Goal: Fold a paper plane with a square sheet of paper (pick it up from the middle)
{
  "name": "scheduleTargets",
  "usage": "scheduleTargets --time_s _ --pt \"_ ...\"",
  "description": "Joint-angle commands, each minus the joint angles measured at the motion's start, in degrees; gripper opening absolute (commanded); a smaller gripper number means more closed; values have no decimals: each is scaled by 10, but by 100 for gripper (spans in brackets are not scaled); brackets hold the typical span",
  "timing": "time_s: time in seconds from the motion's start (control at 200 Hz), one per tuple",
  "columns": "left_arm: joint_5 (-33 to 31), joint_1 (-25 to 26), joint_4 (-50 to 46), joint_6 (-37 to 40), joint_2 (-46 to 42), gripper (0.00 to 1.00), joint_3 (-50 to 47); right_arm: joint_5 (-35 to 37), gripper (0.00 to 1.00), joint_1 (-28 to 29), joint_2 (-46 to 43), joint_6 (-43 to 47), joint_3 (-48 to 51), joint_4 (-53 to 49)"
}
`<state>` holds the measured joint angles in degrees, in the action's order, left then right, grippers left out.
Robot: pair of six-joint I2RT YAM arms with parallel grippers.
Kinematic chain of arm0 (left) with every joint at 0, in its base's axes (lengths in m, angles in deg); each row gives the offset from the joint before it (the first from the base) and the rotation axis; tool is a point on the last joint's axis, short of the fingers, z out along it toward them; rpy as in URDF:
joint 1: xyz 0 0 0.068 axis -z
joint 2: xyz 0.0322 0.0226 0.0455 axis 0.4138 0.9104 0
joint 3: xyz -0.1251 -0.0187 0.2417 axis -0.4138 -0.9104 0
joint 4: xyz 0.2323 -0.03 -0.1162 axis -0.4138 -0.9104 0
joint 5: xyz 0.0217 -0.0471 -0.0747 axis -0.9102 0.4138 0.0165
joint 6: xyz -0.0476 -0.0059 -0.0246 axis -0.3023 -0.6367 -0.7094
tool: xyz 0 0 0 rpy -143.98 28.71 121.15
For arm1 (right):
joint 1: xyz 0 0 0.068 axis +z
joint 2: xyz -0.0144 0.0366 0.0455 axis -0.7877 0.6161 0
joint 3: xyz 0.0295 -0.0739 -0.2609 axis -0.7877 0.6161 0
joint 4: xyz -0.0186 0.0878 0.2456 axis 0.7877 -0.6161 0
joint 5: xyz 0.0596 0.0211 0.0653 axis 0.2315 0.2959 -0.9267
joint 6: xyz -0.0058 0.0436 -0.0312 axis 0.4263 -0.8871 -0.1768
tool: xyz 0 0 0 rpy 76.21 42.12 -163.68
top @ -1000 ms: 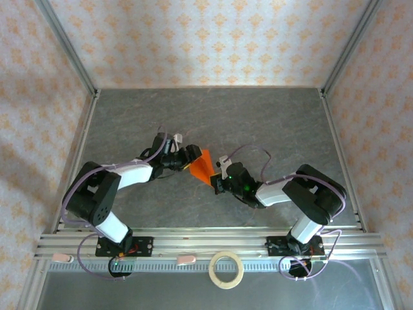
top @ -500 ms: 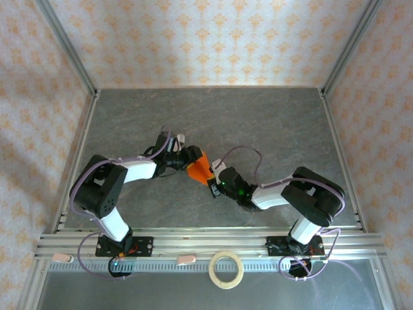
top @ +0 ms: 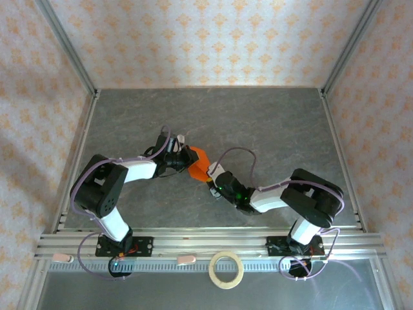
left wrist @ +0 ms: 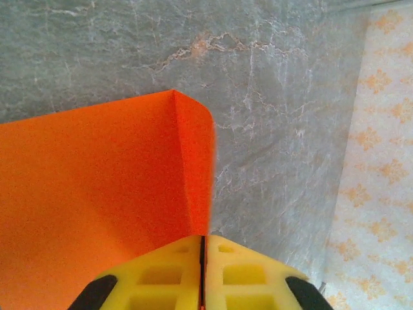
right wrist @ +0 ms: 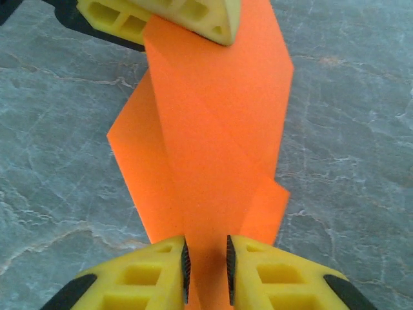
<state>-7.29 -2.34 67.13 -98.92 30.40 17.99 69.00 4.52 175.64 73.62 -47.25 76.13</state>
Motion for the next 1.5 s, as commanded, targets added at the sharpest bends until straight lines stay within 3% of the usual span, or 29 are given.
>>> scheduleTargets --time_s 0.0,0.581,1.216,1.496 --pt "9 -2 12 -2 -11 8 -2 44 26 6 -12 40 1 1" --pt "22 2 20 -2 -6 5 3 69 32 15 10 120 -19 -5" --pt "23 4 8 7 -2 5 12 46 12 15 8 109 -24 -11" --pt "19 6 -1 12 1 5 17 42 16 15 0 85 -24 -8"
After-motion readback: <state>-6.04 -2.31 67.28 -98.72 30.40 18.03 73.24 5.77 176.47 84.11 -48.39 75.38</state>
